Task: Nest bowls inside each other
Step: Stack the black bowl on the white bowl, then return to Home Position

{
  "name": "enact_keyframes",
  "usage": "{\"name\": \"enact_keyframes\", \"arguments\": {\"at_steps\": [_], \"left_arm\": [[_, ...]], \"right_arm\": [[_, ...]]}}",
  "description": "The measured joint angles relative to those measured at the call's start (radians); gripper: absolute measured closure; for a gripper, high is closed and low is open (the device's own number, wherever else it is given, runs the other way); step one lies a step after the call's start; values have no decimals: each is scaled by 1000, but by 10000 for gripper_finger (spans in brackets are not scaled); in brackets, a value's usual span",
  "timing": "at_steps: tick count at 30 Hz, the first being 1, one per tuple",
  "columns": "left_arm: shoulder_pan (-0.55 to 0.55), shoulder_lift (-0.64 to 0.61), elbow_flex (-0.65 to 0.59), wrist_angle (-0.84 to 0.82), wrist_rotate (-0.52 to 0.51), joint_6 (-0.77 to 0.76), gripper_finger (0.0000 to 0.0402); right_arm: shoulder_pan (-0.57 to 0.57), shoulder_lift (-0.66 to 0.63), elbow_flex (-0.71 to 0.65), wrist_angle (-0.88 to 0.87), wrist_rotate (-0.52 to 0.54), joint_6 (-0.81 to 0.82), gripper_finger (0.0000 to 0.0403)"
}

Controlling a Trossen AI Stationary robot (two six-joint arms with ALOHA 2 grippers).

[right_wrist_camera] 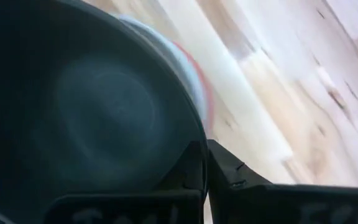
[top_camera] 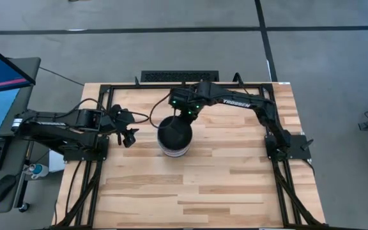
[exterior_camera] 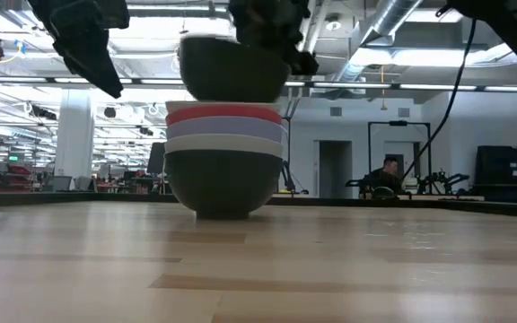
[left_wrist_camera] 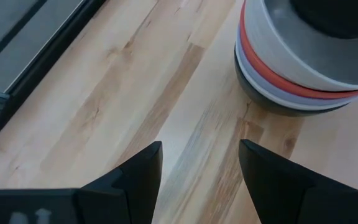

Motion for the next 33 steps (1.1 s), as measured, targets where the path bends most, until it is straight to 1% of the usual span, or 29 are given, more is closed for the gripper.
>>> {"name": "enact_keyframes", "arguments": {"at_steps": [4,9,13,16,19,22,25,29,31,33], "left_arm": [[0,0,0,-1,-1,-1,196],[0,0,0,-1,-1,3,196],[0,0,0,-1,-5,10,196],[0,0,0,-1,-6,11,196],[0,0,0,1,-6,11,196],[0,0,0,1,-6,10,196],[0,0,0,-1,-6,-2,196],[0,0,0,-1,-8,-4,196],[0,0,0,9,-8,3,196],[0,0,0,41,-2,15,196]], "right_arm": [[-17,3,-27,-1,16,-15,389],[-21,3,-46,43,16,-13,377],[-20,2,-46,49,-10,-14,388],[-6,22,-44,54,-11,-16,391],[4,52,-49,16,-11,-19,373],[15,76,-46,26,-14,-19,350],[23,74,-47,48,-9,-14,337],[32,19,-45,103,20,-14,318],[32,-26,-45,81,20,8,302],[38,-69,-45,81,44,12,281]]}}
